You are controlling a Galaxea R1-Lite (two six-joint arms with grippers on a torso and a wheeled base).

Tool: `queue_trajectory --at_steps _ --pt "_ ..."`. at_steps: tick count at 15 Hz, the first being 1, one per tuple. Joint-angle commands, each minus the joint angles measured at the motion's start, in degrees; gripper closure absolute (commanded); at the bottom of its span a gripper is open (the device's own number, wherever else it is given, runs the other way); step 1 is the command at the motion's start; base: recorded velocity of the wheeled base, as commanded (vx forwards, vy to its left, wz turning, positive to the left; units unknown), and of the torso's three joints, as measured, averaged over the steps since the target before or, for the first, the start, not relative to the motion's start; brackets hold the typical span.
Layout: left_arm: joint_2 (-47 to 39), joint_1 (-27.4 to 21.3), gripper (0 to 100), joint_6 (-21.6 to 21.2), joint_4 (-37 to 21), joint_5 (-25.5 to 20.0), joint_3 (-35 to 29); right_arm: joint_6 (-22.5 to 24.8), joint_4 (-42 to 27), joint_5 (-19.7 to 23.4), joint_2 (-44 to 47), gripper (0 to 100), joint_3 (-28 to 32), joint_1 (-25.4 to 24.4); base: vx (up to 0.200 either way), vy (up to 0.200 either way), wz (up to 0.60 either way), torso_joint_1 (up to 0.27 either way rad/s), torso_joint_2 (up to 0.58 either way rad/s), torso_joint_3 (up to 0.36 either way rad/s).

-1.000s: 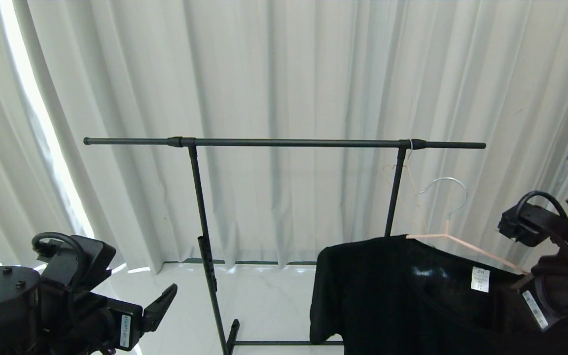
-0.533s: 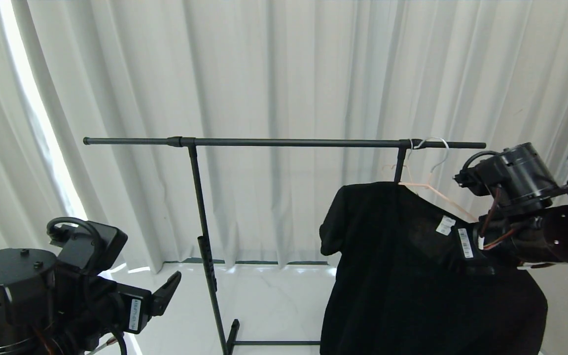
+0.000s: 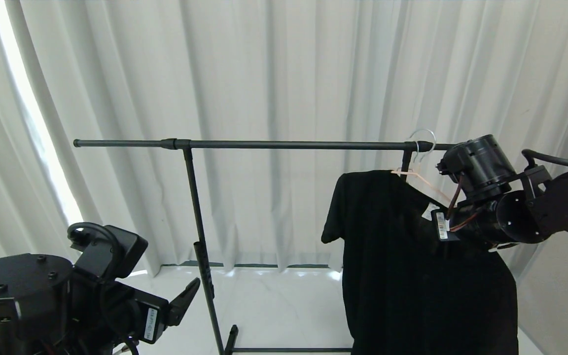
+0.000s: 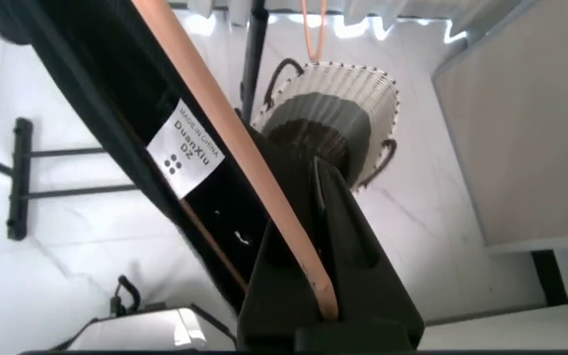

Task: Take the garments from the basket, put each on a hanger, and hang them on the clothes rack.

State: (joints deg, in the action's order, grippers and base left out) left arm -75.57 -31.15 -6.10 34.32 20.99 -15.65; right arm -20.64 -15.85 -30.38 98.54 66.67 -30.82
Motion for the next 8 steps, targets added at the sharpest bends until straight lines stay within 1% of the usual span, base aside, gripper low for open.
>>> queue_trajectory --at_steps 1,5,8 --pt "-0.1 -0.3 0 -0.1 0.0 0.0 0.0 0.0 0.0 0.0 0.3 100 0.1 0.0 0.2 0.0 0.0 0.017 0.01 -0.012" --pt "-0.1 -0.6 0 -0.1 0.0 -0.1 0.0 0.0 0.0 0.0 0.3 100 0.1 0.0 0.2 0.0 0.0 0.007 0.0 0.004" --pt "-0.5 -1.7 0 -0.1 0.0 0.0 0.3 0.1 -0.1 0.0 0.4 100 0.0 -0.2 0.2 0.0 0.0 -0.001 0.0 0.002"
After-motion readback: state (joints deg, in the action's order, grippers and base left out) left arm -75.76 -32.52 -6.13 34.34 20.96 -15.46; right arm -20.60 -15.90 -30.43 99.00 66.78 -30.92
